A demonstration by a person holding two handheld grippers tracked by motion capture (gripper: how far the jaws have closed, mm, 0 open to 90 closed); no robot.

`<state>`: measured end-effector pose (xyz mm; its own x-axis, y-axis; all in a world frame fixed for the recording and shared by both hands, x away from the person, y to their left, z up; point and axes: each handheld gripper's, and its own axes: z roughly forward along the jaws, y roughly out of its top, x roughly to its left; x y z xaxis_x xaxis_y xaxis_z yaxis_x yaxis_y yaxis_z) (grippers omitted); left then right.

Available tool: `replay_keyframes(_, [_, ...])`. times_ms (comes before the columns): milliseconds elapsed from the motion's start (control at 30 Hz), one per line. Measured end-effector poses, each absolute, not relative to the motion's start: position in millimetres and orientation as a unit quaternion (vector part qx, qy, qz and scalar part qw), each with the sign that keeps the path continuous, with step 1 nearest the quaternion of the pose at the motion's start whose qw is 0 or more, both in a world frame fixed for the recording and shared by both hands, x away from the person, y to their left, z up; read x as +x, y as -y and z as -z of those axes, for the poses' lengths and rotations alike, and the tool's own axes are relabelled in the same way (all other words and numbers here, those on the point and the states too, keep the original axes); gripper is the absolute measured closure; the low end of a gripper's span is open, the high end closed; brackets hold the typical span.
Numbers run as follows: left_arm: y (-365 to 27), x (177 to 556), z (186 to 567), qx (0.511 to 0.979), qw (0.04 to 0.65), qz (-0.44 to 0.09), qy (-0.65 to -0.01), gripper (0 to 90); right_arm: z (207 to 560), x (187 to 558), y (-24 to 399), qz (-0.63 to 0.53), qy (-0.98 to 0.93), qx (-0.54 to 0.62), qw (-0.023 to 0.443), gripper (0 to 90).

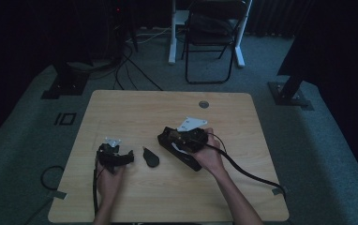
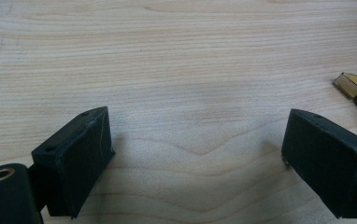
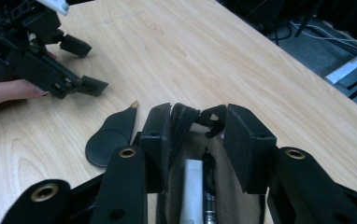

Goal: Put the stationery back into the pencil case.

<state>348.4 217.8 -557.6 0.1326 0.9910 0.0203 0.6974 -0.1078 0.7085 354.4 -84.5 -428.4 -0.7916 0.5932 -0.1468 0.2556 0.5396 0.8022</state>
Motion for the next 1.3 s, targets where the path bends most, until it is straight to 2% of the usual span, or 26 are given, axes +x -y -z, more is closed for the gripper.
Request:
replay_keyframes(467, [-217.9,348.4,557.6,0.698,0.283,-0.260,-0.605,8.8,444.0,348.4,68.5,-0.414,-0.861,0.237,0.176,61.3])
replay_keyframes(567, [-217.9,348.4,557.5,0.698,0.282,-0.260,-0.605,8.8,437.3,346.1,62.2,-0.406,-0.864,0.226,0.192,61.4])
replay_keyframes(767, [-217.6,348.5,557.7,0.696,0.284,-0.260,-0.606,8.8,428.4,345.8,51.7,-0.420,-0.862,0.213,0.185,61.1])
replay_keyframes(1300, [-217.9,348.4,557.5,0.698,0.282,-0.260,-0.605,8.8,455.5,347.2,35.4,-0.407,-0.870,0.225,0.163,58.3])
